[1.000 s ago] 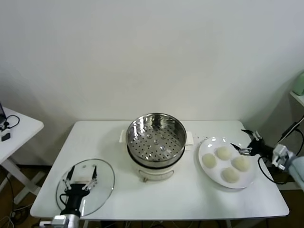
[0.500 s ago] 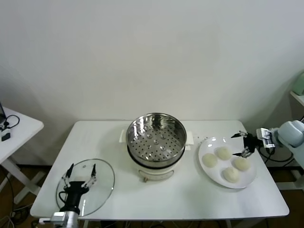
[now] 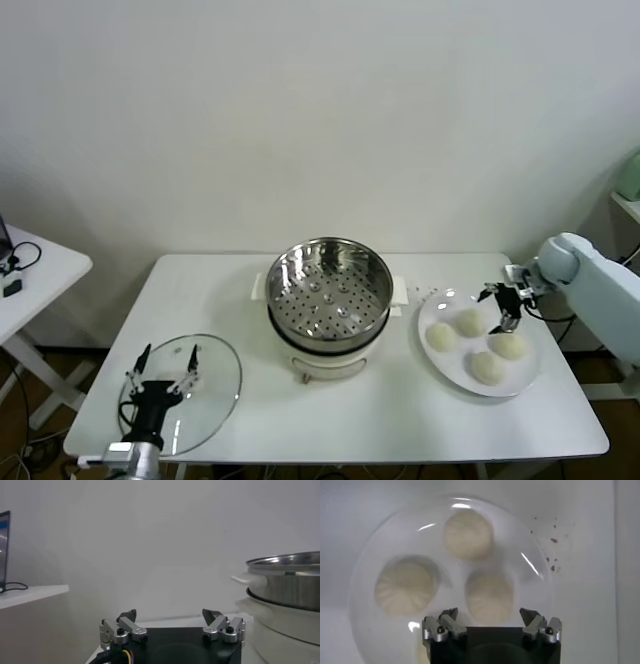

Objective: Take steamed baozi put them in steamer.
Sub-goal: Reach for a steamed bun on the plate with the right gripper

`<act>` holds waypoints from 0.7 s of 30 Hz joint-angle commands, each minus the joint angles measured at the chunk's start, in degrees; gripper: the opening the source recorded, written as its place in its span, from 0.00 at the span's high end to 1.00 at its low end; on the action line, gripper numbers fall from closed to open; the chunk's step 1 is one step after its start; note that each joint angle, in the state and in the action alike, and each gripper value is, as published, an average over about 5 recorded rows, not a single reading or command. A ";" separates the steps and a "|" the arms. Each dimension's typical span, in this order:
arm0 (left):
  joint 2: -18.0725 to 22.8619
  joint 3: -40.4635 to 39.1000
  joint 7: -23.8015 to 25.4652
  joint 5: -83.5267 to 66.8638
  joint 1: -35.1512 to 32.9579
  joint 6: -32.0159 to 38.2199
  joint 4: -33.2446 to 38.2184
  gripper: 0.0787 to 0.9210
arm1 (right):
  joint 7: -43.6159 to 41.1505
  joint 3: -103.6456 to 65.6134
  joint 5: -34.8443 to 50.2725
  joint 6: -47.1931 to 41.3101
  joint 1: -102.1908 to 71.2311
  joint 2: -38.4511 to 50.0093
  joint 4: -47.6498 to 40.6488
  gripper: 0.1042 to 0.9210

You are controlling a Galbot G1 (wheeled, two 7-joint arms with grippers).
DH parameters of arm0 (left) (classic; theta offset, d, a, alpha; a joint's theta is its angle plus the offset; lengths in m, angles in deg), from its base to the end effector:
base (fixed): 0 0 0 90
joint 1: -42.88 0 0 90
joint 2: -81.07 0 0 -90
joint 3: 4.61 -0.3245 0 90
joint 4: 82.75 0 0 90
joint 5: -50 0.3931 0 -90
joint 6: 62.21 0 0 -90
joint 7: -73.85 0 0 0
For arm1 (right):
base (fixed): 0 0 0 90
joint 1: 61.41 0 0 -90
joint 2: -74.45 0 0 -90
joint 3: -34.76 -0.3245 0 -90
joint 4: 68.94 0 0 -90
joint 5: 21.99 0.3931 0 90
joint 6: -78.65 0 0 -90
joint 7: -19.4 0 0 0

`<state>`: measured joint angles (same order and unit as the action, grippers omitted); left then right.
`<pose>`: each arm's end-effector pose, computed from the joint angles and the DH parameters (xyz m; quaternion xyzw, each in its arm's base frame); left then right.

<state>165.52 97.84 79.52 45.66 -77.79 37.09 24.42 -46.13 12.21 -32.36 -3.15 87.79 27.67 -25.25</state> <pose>0.2136 0.1008 -0.3588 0.0300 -0.9975 -0.0557 0.0306 0.5819 -0.2341 -0.2256 0.5067 -0.5541 0.5225 0.4040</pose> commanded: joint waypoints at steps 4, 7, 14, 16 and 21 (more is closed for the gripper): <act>-0.34 0.08 -0.02 0.13 0.19 -0.49 0.00 0.12 | -1.13 1.46 -3.97 0.79 1.53 -6.38 -7.84 0.12; -0.34 0.17 -0.04 0.18 0.36 -0.68 0.02 0.12 | -1.09 0.91 -3.96 0.80 1.10 -6.61 -8.18 0.12; -0.30 0.27 -0.11 0.18 0.48 -0.82 -0.14 0.12 | -1.10 -0.34 -4.24 0.78 0.46 -7.35 -9.22 0.12; -0.26 0.27 -0.13 0.19 0.46 -0.83 -0.20 0.12 | -1.13 -0.64 -4.35 0.76 0.40 -7.56 -9.46 0.12; -0.16 0.26 -0.19 0.25 0.42 -0.89 -0.09 0.12 | -1.10 -1.05 -4.40 0.77 0.27 -7.68 -9.67 0.14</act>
<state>165.34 98.11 79.32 45.87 -77.35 36.26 24.31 -47.06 11.68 -36.17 -2.50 87.84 21.05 -33.48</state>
